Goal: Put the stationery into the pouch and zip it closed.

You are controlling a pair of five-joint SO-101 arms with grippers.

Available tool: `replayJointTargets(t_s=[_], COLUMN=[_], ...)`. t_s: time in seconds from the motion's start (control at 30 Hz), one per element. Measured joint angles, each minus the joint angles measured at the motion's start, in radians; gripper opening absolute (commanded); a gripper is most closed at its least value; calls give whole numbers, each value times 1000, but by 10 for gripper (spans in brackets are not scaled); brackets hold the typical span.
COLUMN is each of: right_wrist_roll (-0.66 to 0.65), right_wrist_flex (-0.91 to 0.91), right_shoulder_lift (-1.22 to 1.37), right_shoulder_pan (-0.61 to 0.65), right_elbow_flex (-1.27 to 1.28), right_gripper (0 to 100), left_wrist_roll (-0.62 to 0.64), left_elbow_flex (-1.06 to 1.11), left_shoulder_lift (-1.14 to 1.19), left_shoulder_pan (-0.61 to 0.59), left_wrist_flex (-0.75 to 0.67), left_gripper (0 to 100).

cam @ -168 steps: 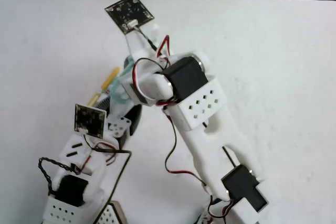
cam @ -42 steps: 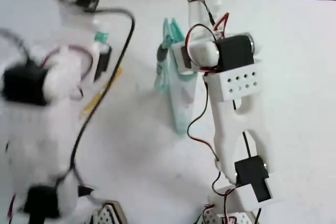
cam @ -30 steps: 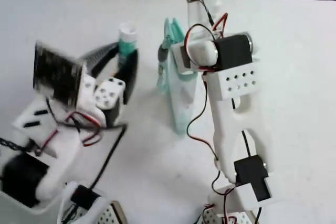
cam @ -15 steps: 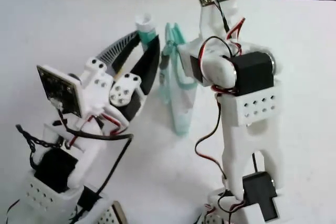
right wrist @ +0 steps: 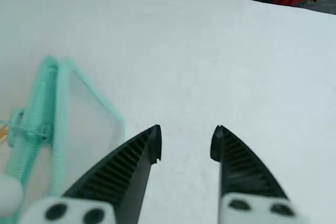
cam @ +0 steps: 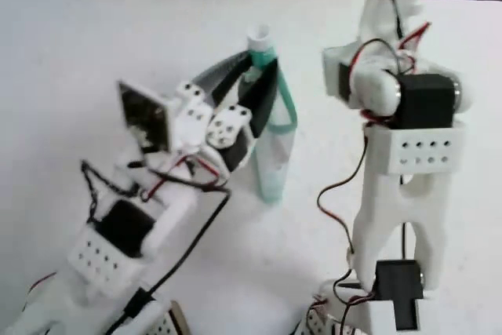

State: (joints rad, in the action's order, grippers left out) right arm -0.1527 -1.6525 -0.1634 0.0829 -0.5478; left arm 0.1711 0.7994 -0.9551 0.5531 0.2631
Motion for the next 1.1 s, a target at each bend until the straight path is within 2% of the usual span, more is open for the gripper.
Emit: replayJointTargets(t_s=[0.3, 0.43, 0.63, 0.93, 1.1], right_wrist_roll=[-28, -28, -28, -28, -28], right_wrist_flex=[80, 89, 89, 89, 89], right_shoulder_lift=[58, 75, 74, 74, 74], right_shoulder_pan=[-104, -101, -104, -103, -103], right_elbow_flex=[109, 115, 115, 115, 115], right_gripper=[162, 162, 162, 162, 162], left_wrist_roll=[0, 0, 0, 0, 0], left_elbow_flex=[-17, -17, 2, 8, 5], left_shoulder_lift=[26, 26, 26, 26, 26], left_shoulder_pan=[5, 31, 44, 44, 44], left_wrist_flex=[17, 34, 35, 41, 115], left_gripper=[32, 33, 140, 143, 143])
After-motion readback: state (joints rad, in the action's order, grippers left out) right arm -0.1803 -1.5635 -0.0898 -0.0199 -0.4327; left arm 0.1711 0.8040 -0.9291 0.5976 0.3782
